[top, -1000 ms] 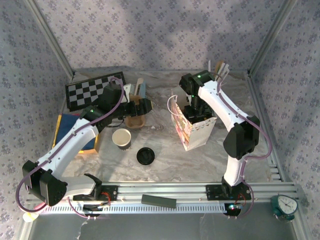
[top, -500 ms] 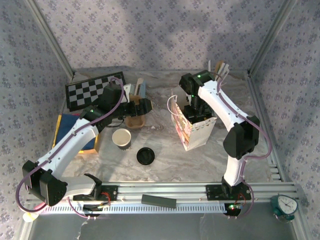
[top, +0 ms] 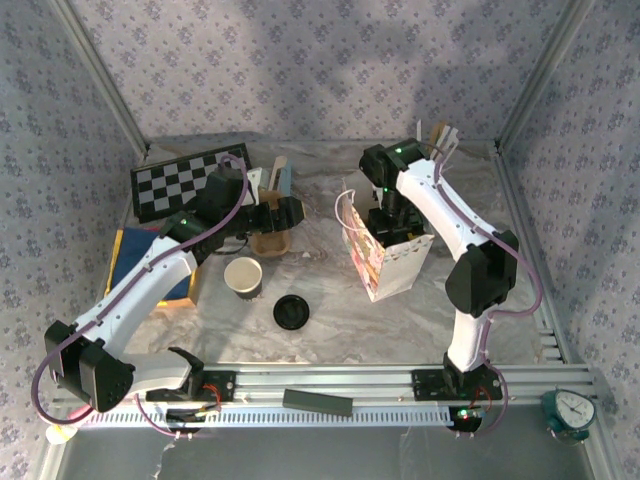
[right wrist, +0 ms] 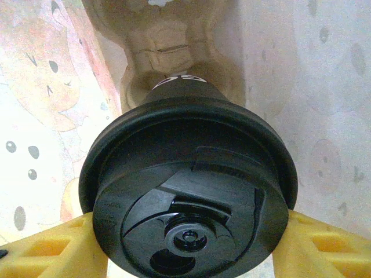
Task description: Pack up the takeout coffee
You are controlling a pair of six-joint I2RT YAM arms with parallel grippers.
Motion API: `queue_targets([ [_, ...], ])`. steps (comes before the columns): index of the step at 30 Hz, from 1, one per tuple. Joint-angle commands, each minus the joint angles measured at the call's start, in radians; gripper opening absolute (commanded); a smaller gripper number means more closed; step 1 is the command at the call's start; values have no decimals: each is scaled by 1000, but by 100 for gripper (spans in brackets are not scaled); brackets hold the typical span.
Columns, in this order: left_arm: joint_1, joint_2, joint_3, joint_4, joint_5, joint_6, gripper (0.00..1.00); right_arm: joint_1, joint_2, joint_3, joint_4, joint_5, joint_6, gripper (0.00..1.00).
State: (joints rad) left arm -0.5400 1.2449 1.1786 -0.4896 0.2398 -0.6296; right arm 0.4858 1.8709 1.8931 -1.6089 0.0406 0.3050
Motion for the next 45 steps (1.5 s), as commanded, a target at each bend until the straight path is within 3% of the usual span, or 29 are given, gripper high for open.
queue_targets([
  [1,6,-2,9,17,12,1,100,-5,17,31,-74,5,-13,65],
  [45,5,5,18,17,20,1,100,-6,-22,-38,-51,-1,0,65],
])
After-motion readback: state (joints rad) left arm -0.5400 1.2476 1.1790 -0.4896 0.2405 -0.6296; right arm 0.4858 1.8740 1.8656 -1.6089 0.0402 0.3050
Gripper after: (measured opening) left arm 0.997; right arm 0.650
